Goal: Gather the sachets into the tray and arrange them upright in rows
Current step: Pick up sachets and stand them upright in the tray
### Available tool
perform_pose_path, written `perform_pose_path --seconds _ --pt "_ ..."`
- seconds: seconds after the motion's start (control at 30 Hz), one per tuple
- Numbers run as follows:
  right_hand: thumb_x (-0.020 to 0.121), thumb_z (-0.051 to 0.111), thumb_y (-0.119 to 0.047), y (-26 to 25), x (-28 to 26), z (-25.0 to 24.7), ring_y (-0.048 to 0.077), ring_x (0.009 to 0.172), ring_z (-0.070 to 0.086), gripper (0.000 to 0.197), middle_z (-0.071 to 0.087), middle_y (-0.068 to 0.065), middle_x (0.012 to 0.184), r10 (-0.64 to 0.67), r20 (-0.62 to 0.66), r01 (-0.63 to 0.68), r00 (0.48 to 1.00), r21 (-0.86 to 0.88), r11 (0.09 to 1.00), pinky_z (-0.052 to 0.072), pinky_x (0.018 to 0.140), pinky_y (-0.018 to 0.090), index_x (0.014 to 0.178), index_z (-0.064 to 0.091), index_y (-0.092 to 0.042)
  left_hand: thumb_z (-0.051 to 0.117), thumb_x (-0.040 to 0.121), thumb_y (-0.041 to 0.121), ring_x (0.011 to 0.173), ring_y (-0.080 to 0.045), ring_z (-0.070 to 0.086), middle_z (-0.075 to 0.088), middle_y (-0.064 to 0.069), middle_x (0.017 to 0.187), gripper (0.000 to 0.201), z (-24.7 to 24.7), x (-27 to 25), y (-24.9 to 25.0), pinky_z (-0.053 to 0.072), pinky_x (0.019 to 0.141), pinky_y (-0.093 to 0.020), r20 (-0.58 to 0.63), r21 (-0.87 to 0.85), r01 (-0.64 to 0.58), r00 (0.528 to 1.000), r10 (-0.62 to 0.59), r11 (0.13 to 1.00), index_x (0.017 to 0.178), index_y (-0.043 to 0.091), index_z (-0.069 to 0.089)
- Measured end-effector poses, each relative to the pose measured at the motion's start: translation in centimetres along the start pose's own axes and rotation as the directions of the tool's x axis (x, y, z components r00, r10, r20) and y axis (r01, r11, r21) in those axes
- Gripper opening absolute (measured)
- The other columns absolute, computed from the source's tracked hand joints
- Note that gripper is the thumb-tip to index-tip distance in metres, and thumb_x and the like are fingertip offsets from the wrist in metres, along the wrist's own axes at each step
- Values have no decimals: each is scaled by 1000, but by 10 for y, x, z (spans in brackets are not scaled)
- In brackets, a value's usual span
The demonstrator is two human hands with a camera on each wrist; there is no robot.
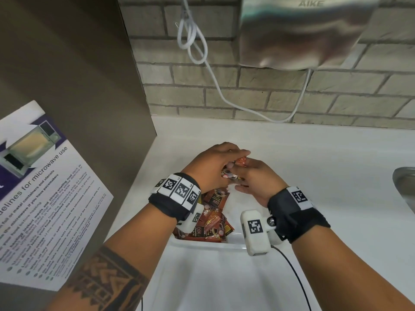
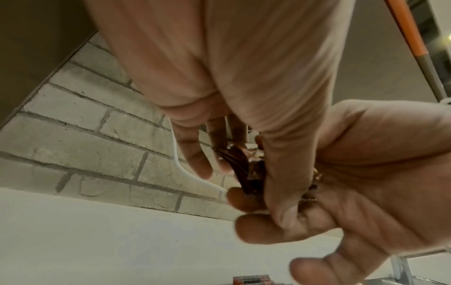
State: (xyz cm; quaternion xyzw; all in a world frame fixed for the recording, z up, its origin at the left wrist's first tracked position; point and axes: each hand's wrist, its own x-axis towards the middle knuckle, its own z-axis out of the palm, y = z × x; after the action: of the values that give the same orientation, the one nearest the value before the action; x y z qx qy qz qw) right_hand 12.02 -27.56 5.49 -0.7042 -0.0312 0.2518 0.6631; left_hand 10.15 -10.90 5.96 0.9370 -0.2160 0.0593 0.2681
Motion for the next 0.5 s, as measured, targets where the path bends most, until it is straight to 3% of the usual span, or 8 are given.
perform_pose_path --seconds 0.07,0.13,0.23,0.27,0.33,0.4,0.43,0.5 --pt "89 71 -32 2 1 -4 14 85 69 17 76 1 98 -75 -41 70 996 -112 991 47 75 30 102 73 -21 82 74 9 121 -15 54 52 1 137 81 0 1 -2 48 102 -35 -11 -18 -2 1000 2 1000 146 28 51" --pt "91 70 -24 3 -1 -6 9 76 66 13 77 2 96 -114 -57 108 992 -94 990 45 71 26 101 75 -18 85 71 11 121 -13 53 51 3 136 88 0 2 1 47 104 -33 -27 -57 10 1000 -11 998 149 29 47" --pt "91 68 -18 0 -5 -11 15 79 62 16 76 2 96 -100 -39 98 994 -35 995 43 68 27 105 75 -16 94 63 29 123 -5 50 42 10 143 125 -5 5 4 46 104 -23 -4 -322 213 974 -226 922 159 35 15" --pt "90 68 -17 -1 -6 -12 21 80 58 17 75 3 94 -91 -30 90 995 -30 995 40 65 27 106 75 -16 95 60 37 126 -5 49 40 12 147 135 -7 6 6 46 105 -25 33 -475 294 948 -317 829 160 36 3" --pt "88 68 -20 -3 -8 -15 25 80 46 21 72 13 96 -97 1 97 995 -18 995 34 60 27 108 75 -17 92 63 41 129 -14 53 47 6 149 135 -7 5 9 46 108 -41 170 -784 387 886 -431 486 159 34 -3" --pt "87 67 -28 -6 -11 -14 22 88 53 27 73 14 109 -122 46 123 991 -14 992 40 65 28 113 73 -20 82 81 24 124 -25 59 63 -5 133 98 -5 3 16 52 99 -52 312 -913 386 869 -384 131 158 22 21" --pt "87 67 -29 -7 -12 -13 20 97 61 29 73 11 112 -141 62 141 988 3 990 48 73 33 115 72 -21 73 90 17 121 -29 60 65 -11 128 72 -5 2 22 55 93 -53 335 -925 374 883 -329 64 152 14 36" --pt "92 67 -22 -7 -14 -13 21 110 67 26 73 7 113 -181 65 180 981 9 984 53 95 46 117 71 -19 57 100 10 120 -31 61 62 -16 134 43 -4 1 29 57 89 -50 322 -936 347 915 -245 65 142 9 52"
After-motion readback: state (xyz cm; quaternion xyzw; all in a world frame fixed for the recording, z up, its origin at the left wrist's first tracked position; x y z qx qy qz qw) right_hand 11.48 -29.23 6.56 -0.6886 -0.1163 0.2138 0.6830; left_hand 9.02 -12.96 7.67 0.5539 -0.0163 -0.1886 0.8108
